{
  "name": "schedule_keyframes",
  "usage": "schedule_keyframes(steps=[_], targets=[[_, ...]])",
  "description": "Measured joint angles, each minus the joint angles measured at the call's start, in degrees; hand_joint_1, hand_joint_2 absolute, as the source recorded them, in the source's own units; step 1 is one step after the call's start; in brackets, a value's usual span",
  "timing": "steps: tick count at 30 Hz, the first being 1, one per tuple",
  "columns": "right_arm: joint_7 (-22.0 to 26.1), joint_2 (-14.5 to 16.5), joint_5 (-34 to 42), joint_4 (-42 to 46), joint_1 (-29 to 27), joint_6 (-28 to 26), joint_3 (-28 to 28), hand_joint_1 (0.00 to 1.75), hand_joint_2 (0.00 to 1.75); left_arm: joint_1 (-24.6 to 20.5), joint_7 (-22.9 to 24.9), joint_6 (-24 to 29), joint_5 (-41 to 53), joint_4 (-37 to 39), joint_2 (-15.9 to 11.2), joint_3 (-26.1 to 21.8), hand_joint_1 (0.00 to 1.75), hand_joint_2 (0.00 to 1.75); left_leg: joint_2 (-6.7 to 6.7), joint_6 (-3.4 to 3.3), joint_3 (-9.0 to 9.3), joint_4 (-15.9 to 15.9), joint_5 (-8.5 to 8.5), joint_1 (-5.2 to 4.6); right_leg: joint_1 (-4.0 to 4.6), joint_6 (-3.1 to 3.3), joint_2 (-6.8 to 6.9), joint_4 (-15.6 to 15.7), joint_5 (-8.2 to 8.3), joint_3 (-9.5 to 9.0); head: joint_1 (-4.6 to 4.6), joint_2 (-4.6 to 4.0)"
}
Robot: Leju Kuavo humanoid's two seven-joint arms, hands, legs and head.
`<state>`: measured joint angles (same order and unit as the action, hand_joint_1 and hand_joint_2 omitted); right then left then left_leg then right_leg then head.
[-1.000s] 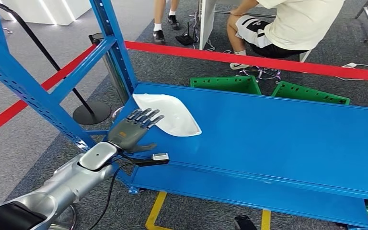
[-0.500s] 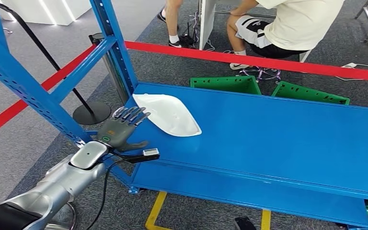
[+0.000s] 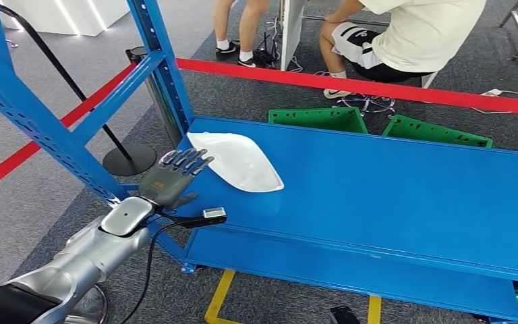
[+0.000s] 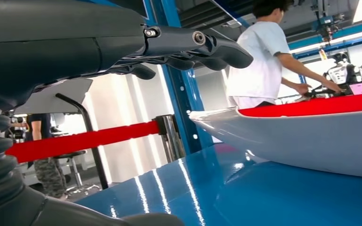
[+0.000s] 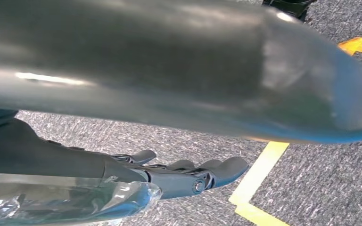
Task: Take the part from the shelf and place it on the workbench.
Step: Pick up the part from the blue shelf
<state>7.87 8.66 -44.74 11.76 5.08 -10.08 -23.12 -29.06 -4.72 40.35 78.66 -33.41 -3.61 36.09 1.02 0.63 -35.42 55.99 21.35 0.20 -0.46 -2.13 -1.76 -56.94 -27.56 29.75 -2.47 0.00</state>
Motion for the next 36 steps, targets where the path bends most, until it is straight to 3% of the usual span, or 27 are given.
schedule_keyframes(steps=[22,24,28,29,36], targets=[[0.08,0.00,-0.21,0.00,0.00,0.17,0.00,0.00,0.00,-1.72,-0.43,-0.02,2.49,2.17,-0.80,1.25,0.01,1.75,0.01,-0.01,0.00,0.00,-0.01,0.00,0.00,0.00,0.01,0.00,0.00,-0.03,0.00,0.00],[0.13,0.00,-0.10,0.00,-0.01,0.17,0.00,0.00,0.00,-1.87,-0.99,-0.43,1.46,2.52,-0.84,1.33,0.13,1.75,0.01,-0.01,0.01,0.00,-0.01,0.00,0.00,0.00,0.02,0.00,0.00,-0.03,0.00,0.00],[0.23,0.00,-0.02,0.00,-0.02,0.17,0.00,0.00,0.00,-2.02,-1.92,-1.05,-0.09,3.05,-0.90,1.33,1.68,1.75,0.02,-0.01,0.01,0.00,-0.01,0.00,0.00,0.00,0.03,0.00,0.00,-0.03,0.00,0.00],[0.24,0.00,-0.01,0.00,-0.02,0.17,0.00,0.00,0.00,-2.01,-2.08,-1.18,-0.30,3.15,-0.91,1.34,1.75,1.75,0.02,-0.01,0.01,0.00,-0.01,0.00,0.00,0.00,0.03,0.00,0.00,-0.03,0.00,0.00],[0.26,0.00,0.10,0.00,-0.01,0.19,0.00,0.00,0.00,-1.93,-2.62,-2.04,-0.70,4.03,-0.94,1.48,1.75,1.75,0.02,-0.02,0.01,0.00,-0.02,0.00,0.00,0.00,0.03,0.00,0.00,-0.03,0.01,0.00]])
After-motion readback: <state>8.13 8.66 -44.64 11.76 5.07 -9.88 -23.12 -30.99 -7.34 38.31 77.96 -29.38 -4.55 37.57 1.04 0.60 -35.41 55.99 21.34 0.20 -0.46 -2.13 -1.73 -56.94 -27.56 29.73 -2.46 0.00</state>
